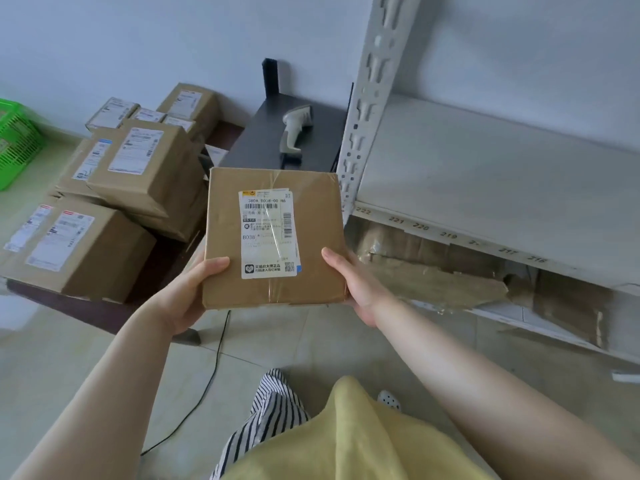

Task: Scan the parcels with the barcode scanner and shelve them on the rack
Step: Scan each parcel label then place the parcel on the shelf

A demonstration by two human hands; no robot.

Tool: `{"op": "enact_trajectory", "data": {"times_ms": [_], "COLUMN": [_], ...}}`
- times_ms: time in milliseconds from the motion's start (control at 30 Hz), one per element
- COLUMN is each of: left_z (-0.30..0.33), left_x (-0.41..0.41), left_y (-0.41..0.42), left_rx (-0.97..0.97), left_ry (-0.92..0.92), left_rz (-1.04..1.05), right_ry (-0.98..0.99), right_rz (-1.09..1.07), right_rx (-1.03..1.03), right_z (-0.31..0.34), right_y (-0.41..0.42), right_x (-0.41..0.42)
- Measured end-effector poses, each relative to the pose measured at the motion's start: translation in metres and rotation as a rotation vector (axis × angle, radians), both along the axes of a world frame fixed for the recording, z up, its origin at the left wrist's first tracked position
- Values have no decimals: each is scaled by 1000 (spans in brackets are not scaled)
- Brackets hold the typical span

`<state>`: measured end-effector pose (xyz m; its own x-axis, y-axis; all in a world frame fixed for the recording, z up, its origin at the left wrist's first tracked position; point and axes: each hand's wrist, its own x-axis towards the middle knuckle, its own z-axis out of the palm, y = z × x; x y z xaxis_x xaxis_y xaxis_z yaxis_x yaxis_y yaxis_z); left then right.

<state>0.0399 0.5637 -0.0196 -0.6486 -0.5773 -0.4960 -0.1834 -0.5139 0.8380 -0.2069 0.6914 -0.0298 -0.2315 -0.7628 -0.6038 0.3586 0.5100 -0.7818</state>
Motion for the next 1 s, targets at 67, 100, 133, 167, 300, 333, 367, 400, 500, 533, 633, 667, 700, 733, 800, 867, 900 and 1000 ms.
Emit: {"op": "enact_trajectory", "data": {"times_ms": [67,100,133,167,300,333,367,400,500,533,633,667,700,733,800,867,900,1000], "left_z": [-3,-3,-7,-9,-17,-19,-18,-18,-14,-13,-5,-2,0,2,12,18,20,25], "left_x": [-19,-22,-31,-44,-100,-115,-131,-145,-186,-199,-239,-254,-268,-285,-316,-357,-366,-415], "left_y": [26,34,48,64,125,137,149,158,177,181,184,183,182,179,176,176,176,185], "left_rx": [42,65,72,75,109,111,114,111,107,107,74,57,49,43,29,20,13,27], "left_ry": [-16,-17,-8,-19,-21,-11,-7,-3,-5,-7,1,12,23,34,38,41,40,57], "left_rz": [3,13,29,50,76,73,66,55,20,5,-43,-60,-79,-110,-182,-240,-242,-286], "right_ry": [14,15,16,10,13,23,30,38,64,66,84,93,96,100,92,123,102,108], "right_rz": [20,30,38,41,53,45,42,33,-12,-30,-94,-135,-162,-194,-279,-356,-373,-431], "right_rx": [6,11,16,16,22,25,28,31,29,28,21,12,4,4,24,16,13,42], "right_z": [-3,-2,-3,-3,-3,-3,-2,1,8,11,14,17,19,22,27,33,33,41], "right_y": [25,31,45,59,115,129,141,152,179,186,203,208,212,216,226,236,238,259], "right_x": [-20,-23,-35,-49,-108,-122,-136,-149,-185,-196,-232,-242,-253,-265,-285,-317,-324,-358]}}
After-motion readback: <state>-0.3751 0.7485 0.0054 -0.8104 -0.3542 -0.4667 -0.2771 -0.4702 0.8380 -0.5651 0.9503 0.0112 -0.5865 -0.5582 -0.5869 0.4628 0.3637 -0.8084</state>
